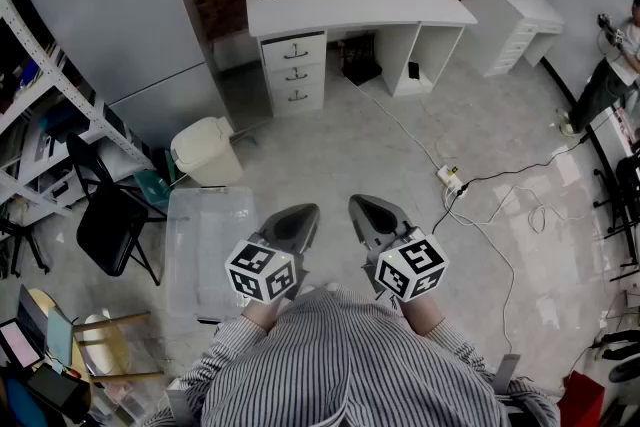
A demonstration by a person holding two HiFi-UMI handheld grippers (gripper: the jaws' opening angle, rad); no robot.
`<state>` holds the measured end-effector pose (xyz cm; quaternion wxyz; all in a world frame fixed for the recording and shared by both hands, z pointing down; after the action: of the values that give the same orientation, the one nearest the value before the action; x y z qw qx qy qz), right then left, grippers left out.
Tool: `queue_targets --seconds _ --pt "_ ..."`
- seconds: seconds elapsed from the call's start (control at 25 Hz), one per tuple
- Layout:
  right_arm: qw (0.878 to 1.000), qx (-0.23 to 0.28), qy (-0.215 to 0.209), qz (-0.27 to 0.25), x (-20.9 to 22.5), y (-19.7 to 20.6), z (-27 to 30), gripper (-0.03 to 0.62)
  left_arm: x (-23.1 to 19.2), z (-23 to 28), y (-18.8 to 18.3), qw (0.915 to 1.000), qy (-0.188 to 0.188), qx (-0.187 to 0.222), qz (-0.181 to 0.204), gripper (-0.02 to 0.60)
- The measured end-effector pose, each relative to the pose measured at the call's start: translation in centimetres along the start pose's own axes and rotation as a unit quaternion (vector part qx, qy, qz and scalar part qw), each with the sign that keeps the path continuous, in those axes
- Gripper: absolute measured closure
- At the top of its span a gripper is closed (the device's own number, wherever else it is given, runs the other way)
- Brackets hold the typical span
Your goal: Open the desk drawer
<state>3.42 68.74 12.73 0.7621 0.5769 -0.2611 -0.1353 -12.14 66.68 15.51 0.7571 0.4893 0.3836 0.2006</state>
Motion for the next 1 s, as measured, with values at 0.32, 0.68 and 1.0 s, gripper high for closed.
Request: queue_targets --seconds 0.32,0.68,1.0 --pt "1.0 -0.007 -0.023 0.001 0.1 0.5 0.1 0.577 0.6 0.7 0.2 0.9999 0.008 0.007 -0.003 0.568" --pt "1.0 -0.017 -0.006 -0.002 0.4 1.3 -0.4 0.577 0.9 1.3 1.1 1.0 0.0 0.003 0.006 0.568" --pt "0.999 -0.022 -0.025 0.019 2.2 1.4 -0.5 0.577 1.5 3.3 1.5 1.0 -0.007 -0.001 -0.002 0.568"
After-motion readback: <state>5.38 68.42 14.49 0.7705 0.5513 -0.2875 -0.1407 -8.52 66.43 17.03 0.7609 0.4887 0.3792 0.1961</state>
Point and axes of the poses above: the fingertips, and each gripper's own axes: z forward along the fingers, x to its right, y out of its underside, the point moved 7 cm from there along -z, backward along the fingers, and after that the axes turned 2 degrees about -y, right-handed, at the moved point
